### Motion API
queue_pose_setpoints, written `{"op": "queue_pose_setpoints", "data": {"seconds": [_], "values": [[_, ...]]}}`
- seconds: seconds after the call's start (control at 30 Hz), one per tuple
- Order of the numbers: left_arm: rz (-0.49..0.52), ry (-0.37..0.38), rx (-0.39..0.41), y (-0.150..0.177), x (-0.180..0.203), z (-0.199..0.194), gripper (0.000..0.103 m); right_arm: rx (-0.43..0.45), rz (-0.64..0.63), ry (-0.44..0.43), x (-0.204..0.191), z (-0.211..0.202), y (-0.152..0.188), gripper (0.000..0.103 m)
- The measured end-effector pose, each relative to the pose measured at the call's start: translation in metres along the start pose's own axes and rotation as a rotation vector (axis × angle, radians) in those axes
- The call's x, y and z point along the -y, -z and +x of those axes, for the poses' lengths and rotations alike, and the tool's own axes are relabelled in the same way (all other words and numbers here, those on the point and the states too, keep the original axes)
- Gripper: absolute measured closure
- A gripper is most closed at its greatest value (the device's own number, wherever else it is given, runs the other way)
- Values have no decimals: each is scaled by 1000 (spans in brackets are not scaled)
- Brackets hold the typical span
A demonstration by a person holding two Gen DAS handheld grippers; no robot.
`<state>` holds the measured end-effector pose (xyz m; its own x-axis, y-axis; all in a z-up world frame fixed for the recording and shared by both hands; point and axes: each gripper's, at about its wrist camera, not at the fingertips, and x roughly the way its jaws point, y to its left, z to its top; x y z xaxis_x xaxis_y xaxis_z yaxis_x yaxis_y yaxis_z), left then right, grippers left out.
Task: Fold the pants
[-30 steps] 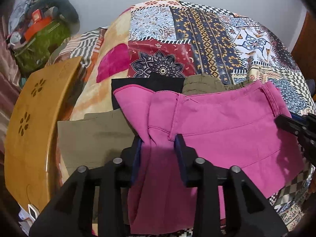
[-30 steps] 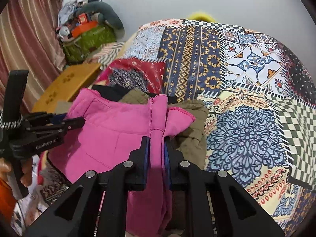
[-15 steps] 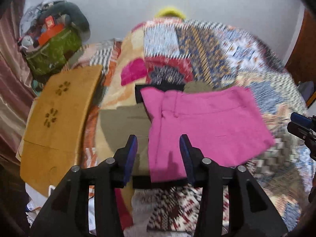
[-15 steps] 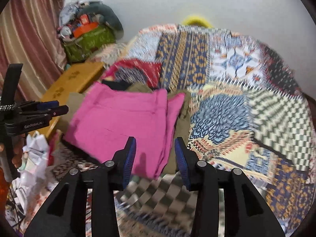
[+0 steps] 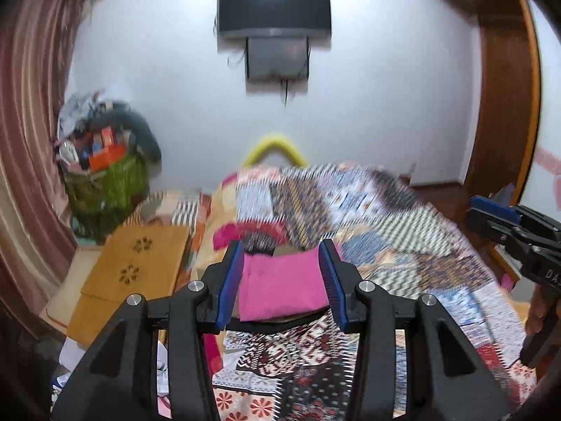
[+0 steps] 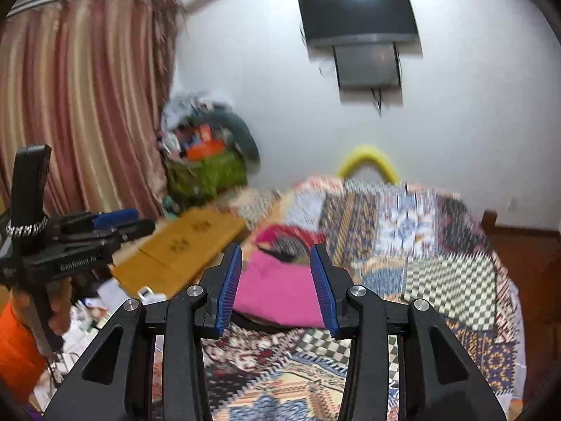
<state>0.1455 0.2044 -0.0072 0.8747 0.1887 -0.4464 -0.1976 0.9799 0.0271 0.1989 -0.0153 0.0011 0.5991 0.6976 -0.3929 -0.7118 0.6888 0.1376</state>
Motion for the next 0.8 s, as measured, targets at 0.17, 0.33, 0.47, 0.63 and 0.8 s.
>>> {"op": "queue_pose_setpoints", "data": {"seconds": [0.17, 0.33, 0.47, 0.63, 0.8], "values": [[9, -16, 127, 4, 19, -74, 59, 130, -49, -18, -37, -64, -5, 66], [14, -36, 226, 16, 34, -129, 52, 216, -68, -20, -62, -103, 5, 61], [9, -66, 282, 27, 39, -155, 24, 265, -80, 20, -75, -120, 17, 44], [12, -81, 311, 37, 43, -169, 6, 301, -63, 51, -77, -130, 20, 12], [2, -67, 320, 41, 42, -175, 0, 314, -58, 99, -78, -136, 23, 0]]}}
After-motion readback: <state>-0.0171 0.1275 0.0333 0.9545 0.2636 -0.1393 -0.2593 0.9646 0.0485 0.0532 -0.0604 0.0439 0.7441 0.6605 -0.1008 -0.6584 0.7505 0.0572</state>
